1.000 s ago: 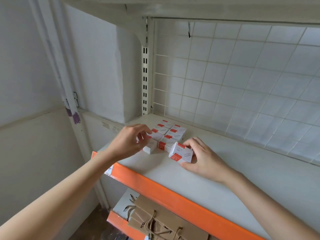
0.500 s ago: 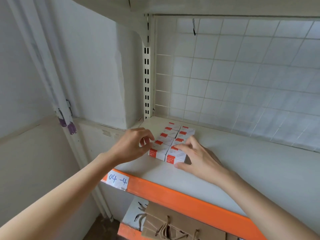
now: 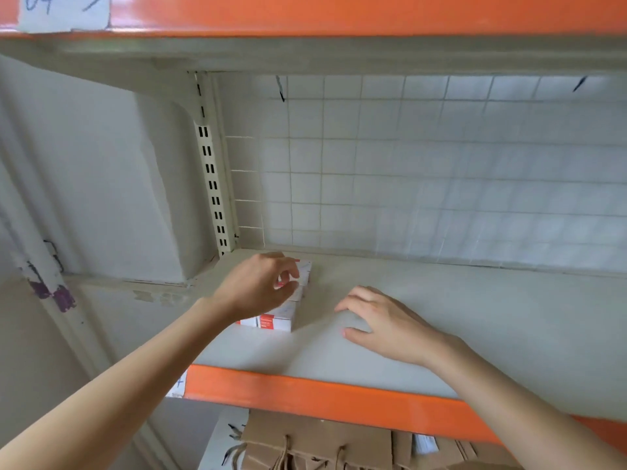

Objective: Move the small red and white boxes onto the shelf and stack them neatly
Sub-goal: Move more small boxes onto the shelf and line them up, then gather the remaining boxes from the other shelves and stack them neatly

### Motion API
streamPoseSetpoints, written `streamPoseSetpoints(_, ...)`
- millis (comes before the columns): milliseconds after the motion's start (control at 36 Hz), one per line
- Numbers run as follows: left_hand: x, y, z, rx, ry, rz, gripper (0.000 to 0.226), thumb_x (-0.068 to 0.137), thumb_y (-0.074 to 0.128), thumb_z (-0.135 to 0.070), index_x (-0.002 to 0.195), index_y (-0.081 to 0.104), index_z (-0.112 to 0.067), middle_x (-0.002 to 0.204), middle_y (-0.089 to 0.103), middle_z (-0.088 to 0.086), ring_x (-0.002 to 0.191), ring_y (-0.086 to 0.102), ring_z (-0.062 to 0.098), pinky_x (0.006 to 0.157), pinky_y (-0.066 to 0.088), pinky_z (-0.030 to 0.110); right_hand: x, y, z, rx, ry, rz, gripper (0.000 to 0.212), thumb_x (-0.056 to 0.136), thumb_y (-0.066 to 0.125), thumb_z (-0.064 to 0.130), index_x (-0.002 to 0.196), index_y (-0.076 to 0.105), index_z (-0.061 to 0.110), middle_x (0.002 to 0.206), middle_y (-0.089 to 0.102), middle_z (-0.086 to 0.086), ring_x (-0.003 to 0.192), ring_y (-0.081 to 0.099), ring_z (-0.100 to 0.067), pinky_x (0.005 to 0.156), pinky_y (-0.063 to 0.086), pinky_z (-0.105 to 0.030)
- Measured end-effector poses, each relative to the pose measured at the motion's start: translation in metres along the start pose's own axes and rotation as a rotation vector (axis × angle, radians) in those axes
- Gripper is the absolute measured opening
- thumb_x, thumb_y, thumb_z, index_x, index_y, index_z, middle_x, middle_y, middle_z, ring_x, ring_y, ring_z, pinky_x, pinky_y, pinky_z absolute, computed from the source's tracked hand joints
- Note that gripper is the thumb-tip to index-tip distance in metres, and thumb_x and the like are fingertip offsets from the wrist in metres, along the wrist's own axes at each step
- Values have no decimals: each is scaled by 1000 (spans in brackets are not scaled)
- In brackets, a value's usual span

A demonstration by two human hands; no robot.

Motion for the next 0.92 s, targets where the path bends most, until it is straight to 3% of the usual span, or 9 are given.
streamPoseSetpoints(111,12,21,-49,-31,22,12,8,86,60,-24,90,66,-20,81,57,-8,72,59,15,68,49,32,-48,-4,-25,-1,52,41,37,94,50,35,127,51,18,123,48,4,118,42,-11,99,34,-24)
streamPoseSetpoints(306,26,65,-176,-84,137,92,15,89,58,-27,99,66,-20,87,56,-8,76,60,15,70,47,28,-155,-37,-84,-55,169,76,39,96,46,37,130,49,18,127,46,5,122,38,-10,101,33,-26)
streamPoseSetpoints(694,50,128,-392,-240,285,144,16,90,56,-30,100,66,-21,92,57,-7,82,61,13,76,49,29,-350,-97,-174,-105,382,11,38,95,46,40,129,47,23,124,47,10,119,41,-8,100,36,-27)
streamPoseSetpoints(917,73,166,-487,-230,361,189,18,91,52,-30,100,66,-22,97,59,-5,87,59,15,74,45,26,-435,-112,-224,-23,557,-95,40,95,47,36,132,45,22,127,44,11,120,40,-6,99,32,-19)
Point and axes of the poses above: each hand's wrist, its own x-axis towards the middle knuckle, its own y-axis out of the palm, z = x × y, the point moved 6 cm from there along x, towards the middle knuckle
